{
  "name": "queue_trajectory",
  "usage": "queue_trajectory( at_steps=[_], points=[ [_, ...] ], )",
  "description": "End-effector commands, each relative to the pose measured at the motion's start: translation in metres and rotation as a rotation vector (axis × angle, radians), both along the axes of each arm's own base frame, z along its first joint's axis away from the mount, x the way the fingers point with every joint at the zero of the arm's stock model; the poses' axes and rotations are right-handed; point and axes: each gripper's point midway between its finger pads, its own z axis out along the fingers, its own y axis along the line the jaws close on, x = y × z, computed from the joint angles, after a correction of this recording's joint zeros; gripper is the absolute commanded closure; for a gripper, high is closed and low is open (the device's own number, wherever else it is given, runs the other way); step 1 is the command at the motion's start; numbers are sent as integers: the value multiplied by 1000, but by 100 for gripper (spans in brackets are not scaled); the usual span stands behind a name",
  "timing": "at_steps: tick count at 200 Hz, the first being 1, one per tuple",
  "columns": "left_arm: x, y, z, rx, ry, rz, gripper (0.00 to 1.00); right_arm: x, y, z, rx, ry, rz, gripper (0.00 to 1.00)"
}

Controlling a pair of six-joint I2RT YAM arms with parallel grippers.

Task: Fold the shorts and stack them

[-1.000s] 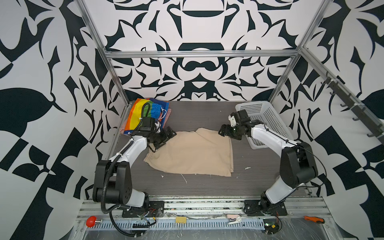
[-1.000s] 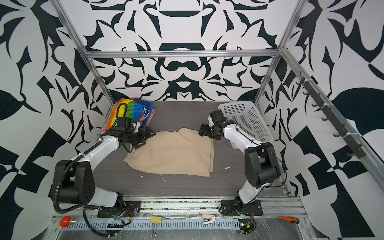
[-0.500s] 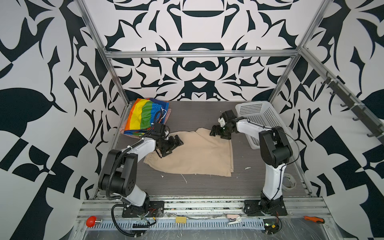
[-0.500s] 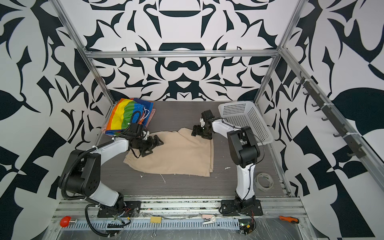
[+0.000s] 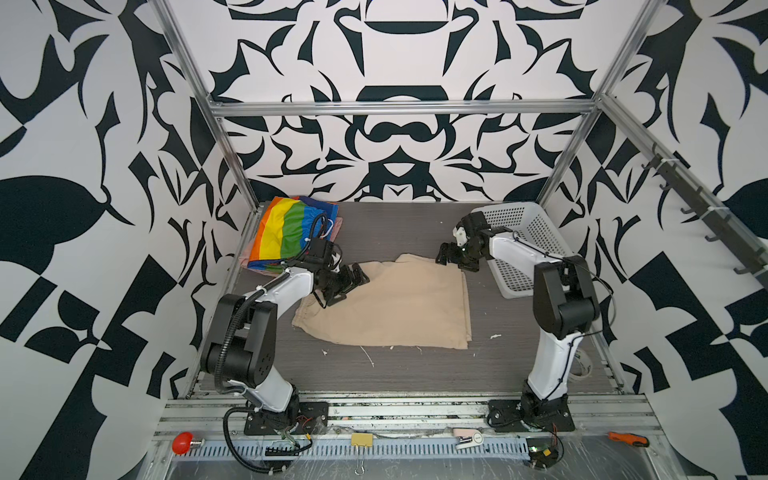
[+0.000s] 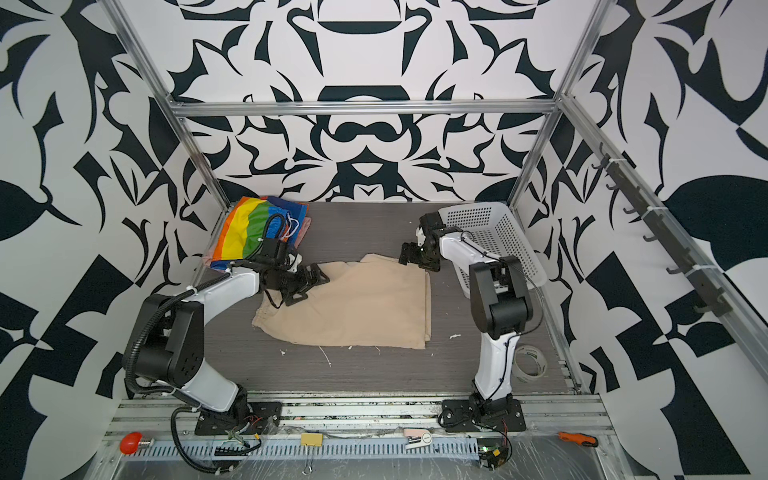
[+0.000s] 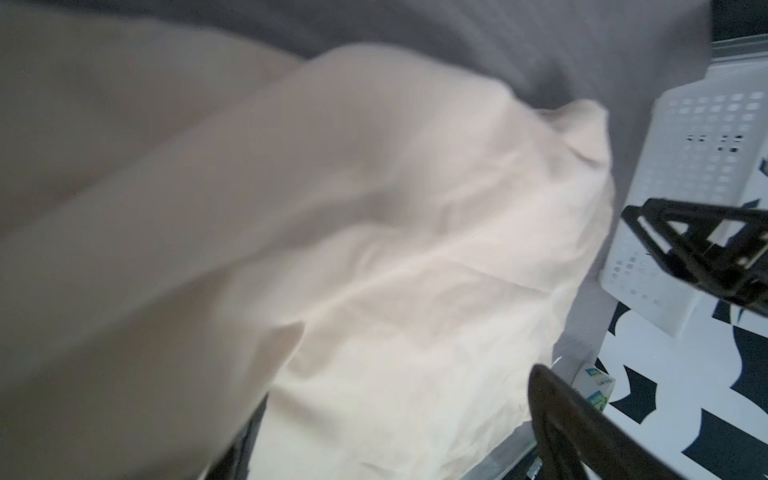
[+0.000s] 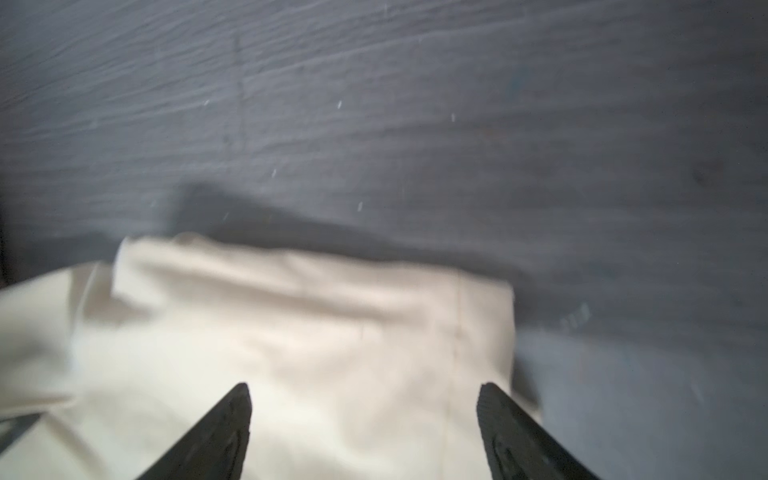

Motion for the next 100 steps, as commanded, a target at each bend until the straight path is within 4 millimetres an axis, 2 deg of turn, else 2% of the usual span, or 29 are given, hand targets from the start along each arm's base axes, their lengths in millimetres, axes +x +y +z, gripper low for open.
queue_trajectory(
  at_steps=[1,23,46,75,100],
  points=[
    [-1,-37,31,-41,-48,-80,1,-21,-9,11,-16,-17,-19,13],
    [-10,-77,18,-96,5,-136,1,-35,-12,-8,-11,13,-31,12],
    [-21,-101,-7,-105,58,-170,1,-40,-12,-20,-3,36,-27,12],
    [-30,-104,-34,-98,110,-172,1,-36,-9,-31,25,48,-18,12],
    [-40,-101,-53,-84,153,-175,1,-27,-1,-33,70,43,-16,12]
  ],
)
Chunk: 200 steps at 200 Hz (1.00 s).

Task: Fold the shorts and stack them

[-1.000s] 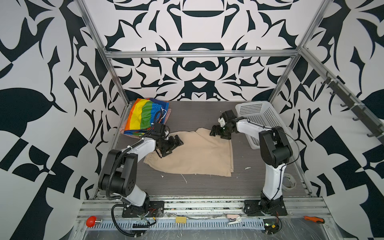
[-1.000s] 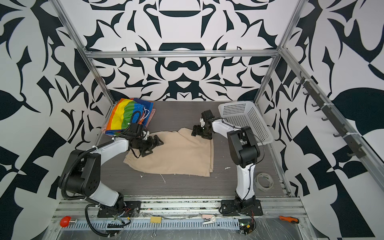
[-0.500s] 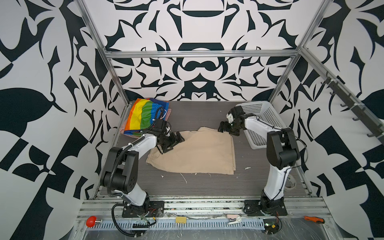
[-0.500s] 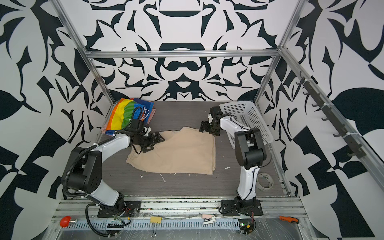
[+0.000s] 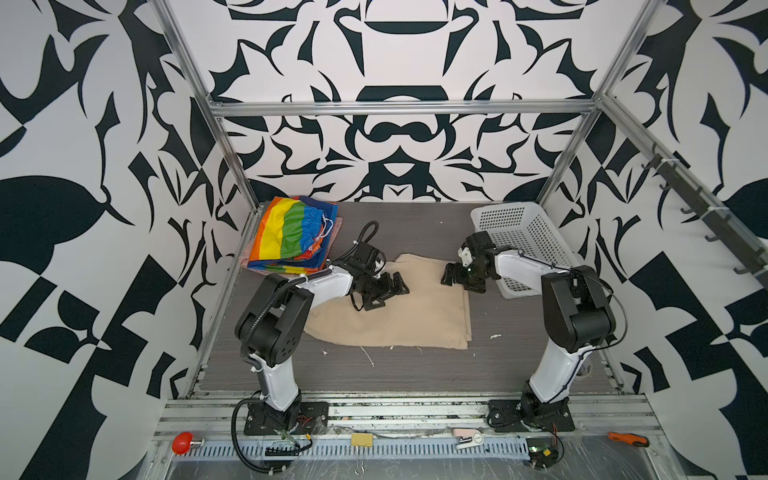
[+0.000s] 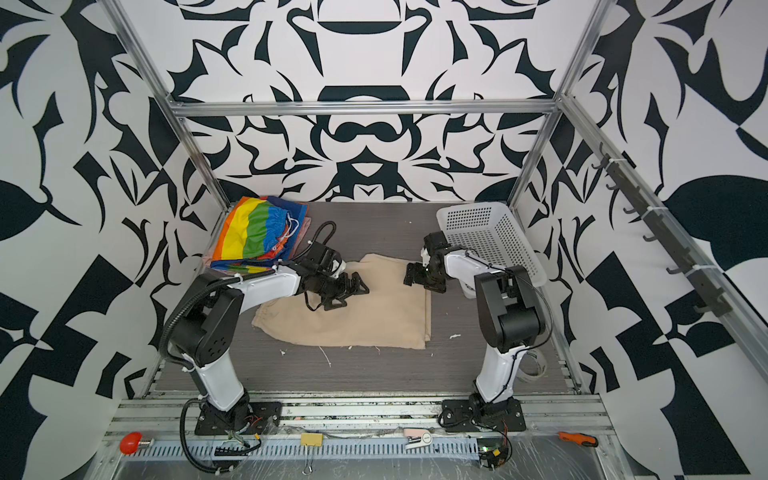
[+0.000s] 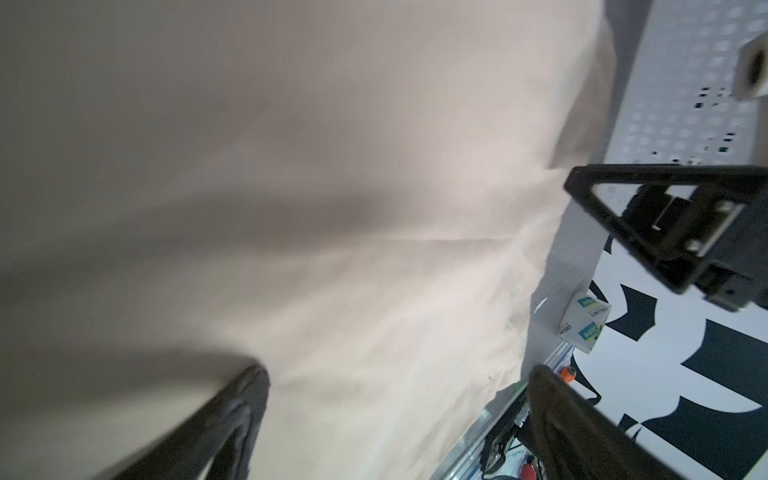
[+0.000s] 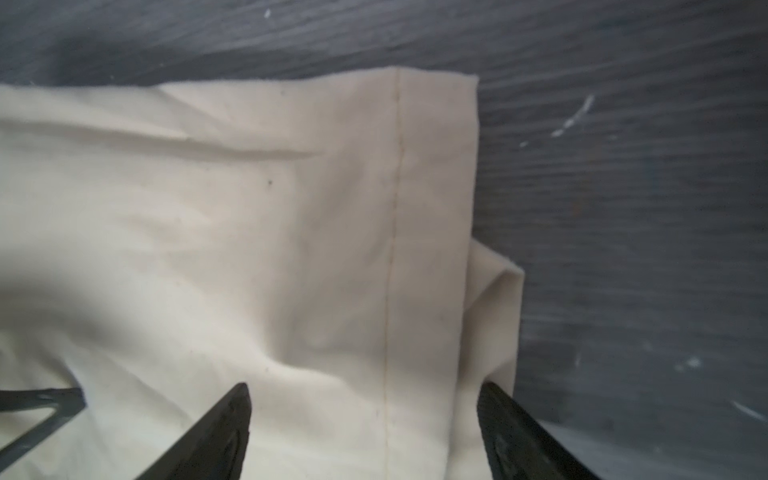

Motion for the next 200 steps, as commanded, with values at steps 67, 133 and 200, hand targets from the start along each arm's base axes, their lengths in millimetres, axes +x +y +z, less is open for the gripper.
queue_trajectory(
  at_steps=[67,133,200],
  points=[
    [-16,9,-43,45,81,-4,1,45,38,25,248,-96,-51,12],
    [-26,18,-64,85,119,-17,1,92,53,44,387,-169,-157,13],
    [-39,27,-79,125,147,-34,1,120,66,63,455,-183,-170,14]
  ],
)
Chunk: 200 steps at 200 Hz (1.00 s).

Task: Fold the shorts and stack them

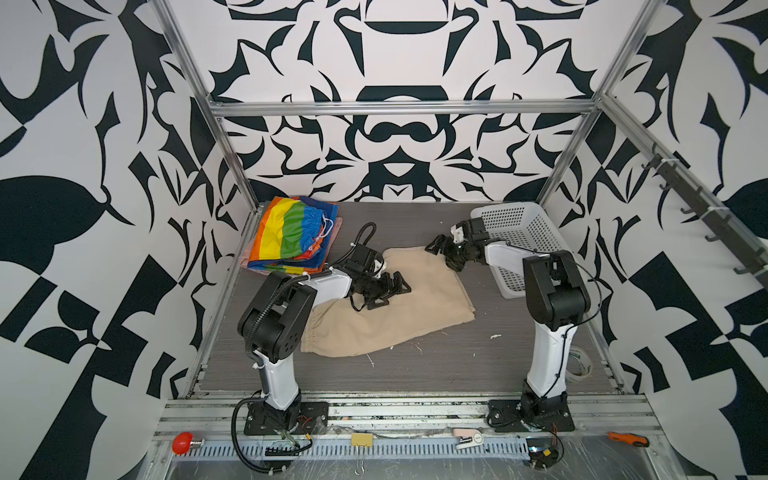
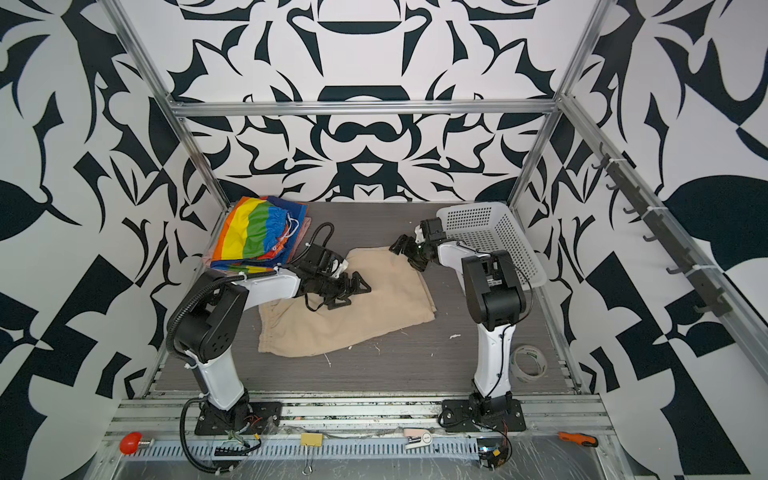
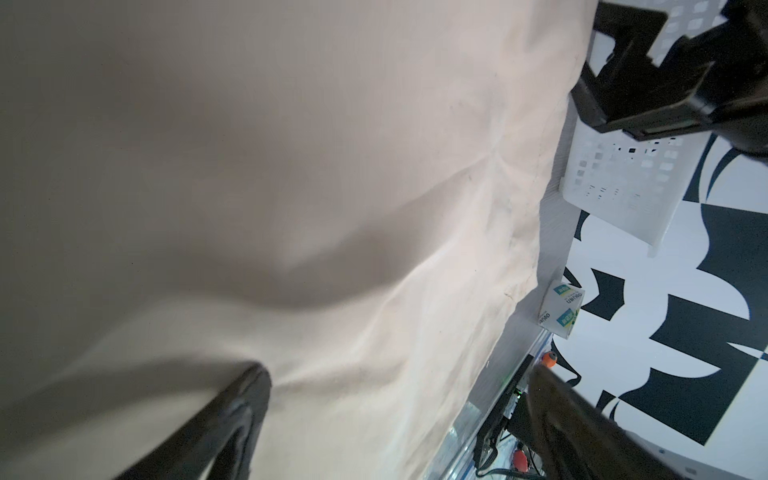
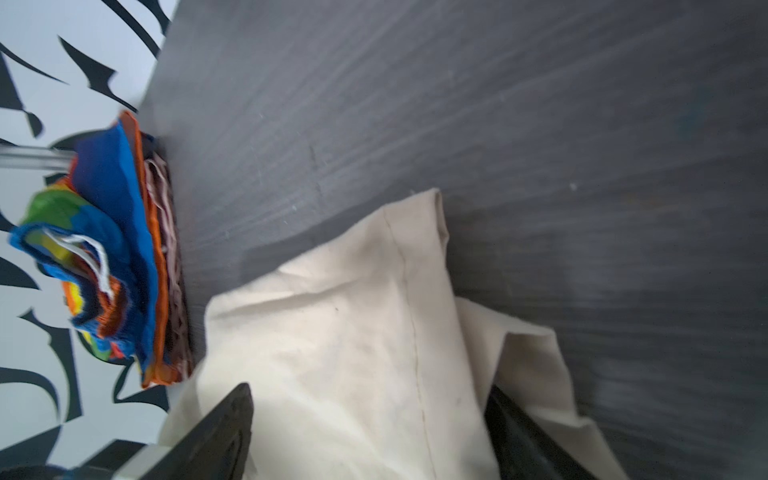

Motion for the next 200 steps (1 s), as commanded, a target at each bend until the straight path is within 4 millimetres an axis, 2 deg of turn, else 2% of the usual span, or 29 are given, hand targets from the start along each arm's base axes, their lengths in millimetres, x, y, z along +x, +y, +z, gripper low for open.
queue_trajectory(
  at_steps=[1,29,71,89,111,127,144,183,200],
  points=[
    [-43,38,-76,213,189,11,1,17,11,34,69,-68,11,14],
    [-44,39,-81,220,197,9,1,19,23,37,121,-70,51,14],
    [-41,38,-81,228,196,0,1,26,35,21,171,-37,92,14],
    [-40,38,-82,235,194,-3,1,33,40,22,189,-48,95,14],
    [-42,40,-83,242,196,-3,1,47,41,31,196,-84,80,14],
    [-44,42,-86,245,203,-1,1,64,44,43,214,-117,67,14],
    [-47,43,-88,249,210,0,1,81,48,47,233,-125,51,14],
    [-54,48,-93,259,219,1,1,114,59,41,284,-111,17,14],
    [-57,50,-96,265,227,0,1,125,63,47,307,-122,16,14]
  ],
)
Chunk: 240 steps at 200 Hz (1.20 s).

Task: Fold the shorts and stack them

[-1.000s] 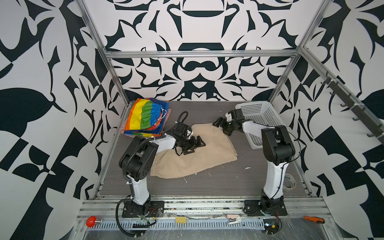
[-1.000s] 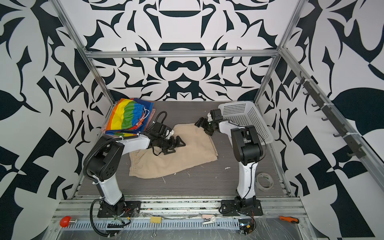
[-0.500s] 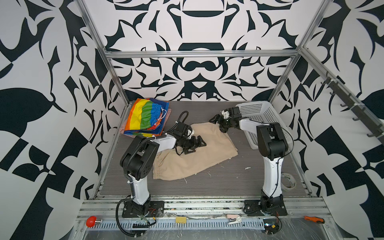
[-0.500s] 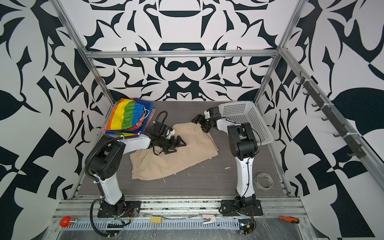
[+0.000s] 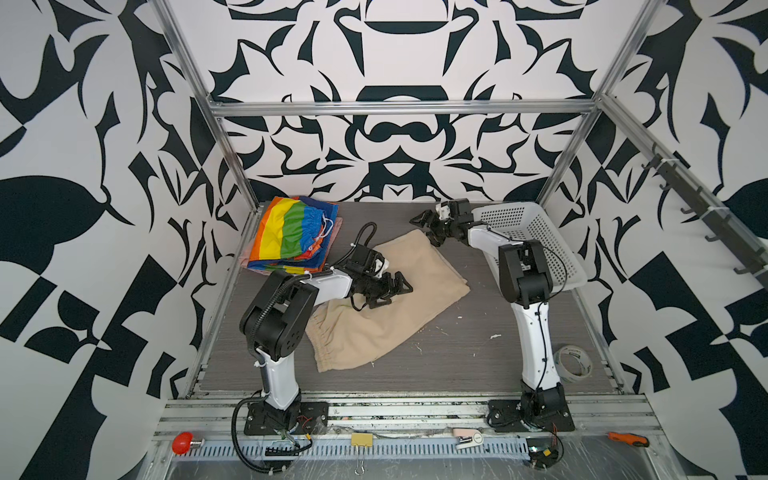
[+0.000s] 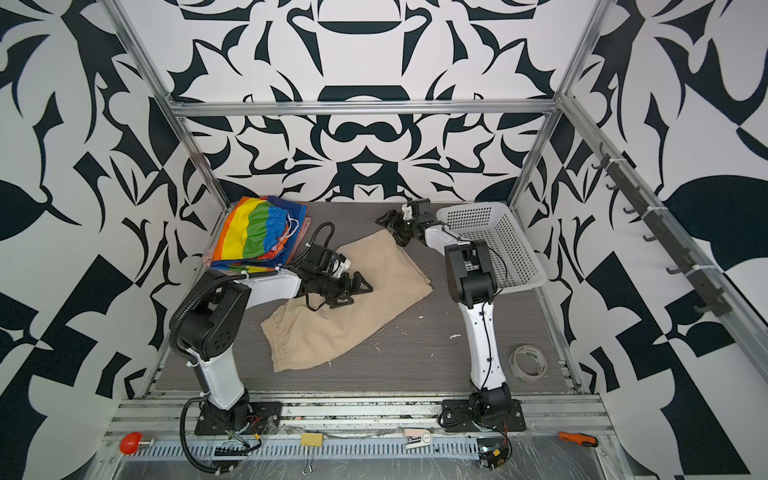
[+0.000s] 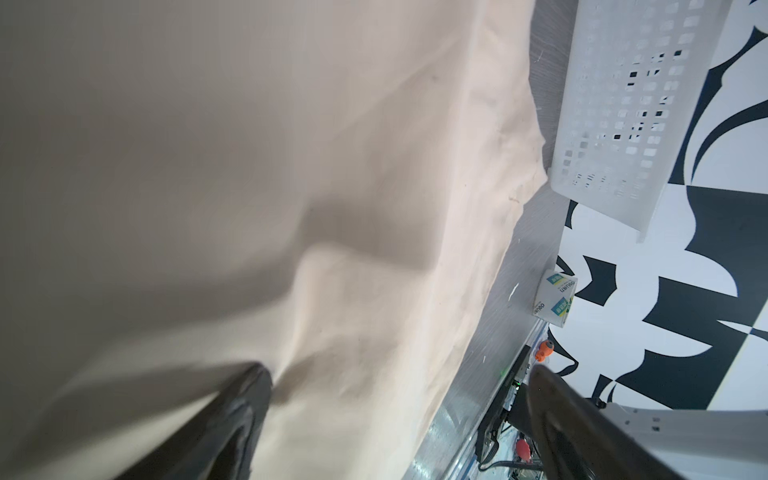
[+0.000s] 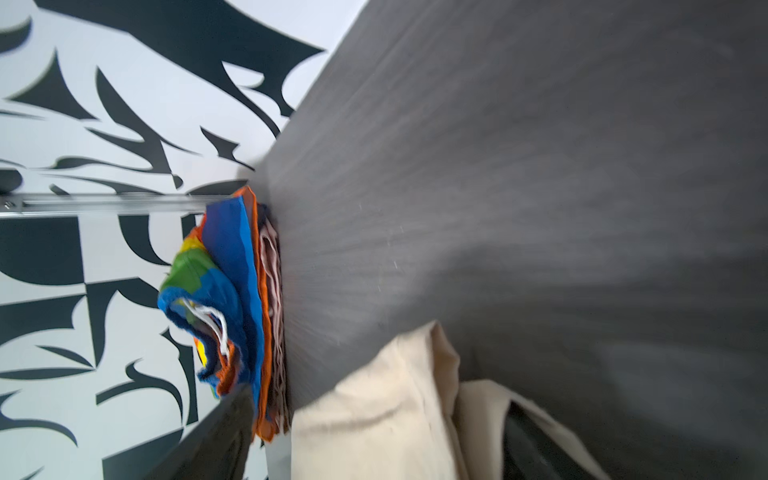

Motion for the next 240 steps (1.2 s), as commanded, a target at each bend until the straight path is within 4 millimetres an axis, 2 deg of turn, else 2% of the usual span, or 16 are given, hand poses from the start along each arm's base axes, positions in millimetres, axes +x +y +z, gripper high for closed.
queue_trajectory(
  at_steps=[1,6,23,70,105,124,148,159,163,168,189,208,221,240],
  points=[
    [-55,54,-92,298,236,32,1,20,10,34,60,-61,-9,14],
    [-56,54,-93,299,239,33,1,23,11,22,61,-45,-12,14],
    [-58,55,-96,303,245,33,1,33,15,22,89,-40,-18,14],
    [-63,58,-102,310,258,29,1,55,27,36,123,-67,-24,14],
    [-65,59,-104,314,265,28,1,72,31,60,152,-115,-37,14],
    [-63,62,-100,312,258,32,1,68,30,80,123,-144,-12,14],
    [-46,67,-84,305,216,44,1,46,23,104,42,-187,25,13],
    [-33,70,-72,306,179,44,1,30,22,101,13,-180,48,12],
    [-28,70,-67,306,164,46,1,22,22,111,6,-193,60,12],
    [-21,72,-59,303,146,50,1,12,22,111,-8,-191,74,12],
    [8,75,-25,284,59,63,1,-32,28,92,-77,-165,139,10],
    [25,81,6,264,2,86,1,-70,31,72,-138,-135,194,10],
    [31,85,23,247,-28,104,1,-90,33,60,-166,-114,227,9],
    [27,90,40,238,-48,108,1,-113,43,43,-176,-79,290,9]
  ],
)
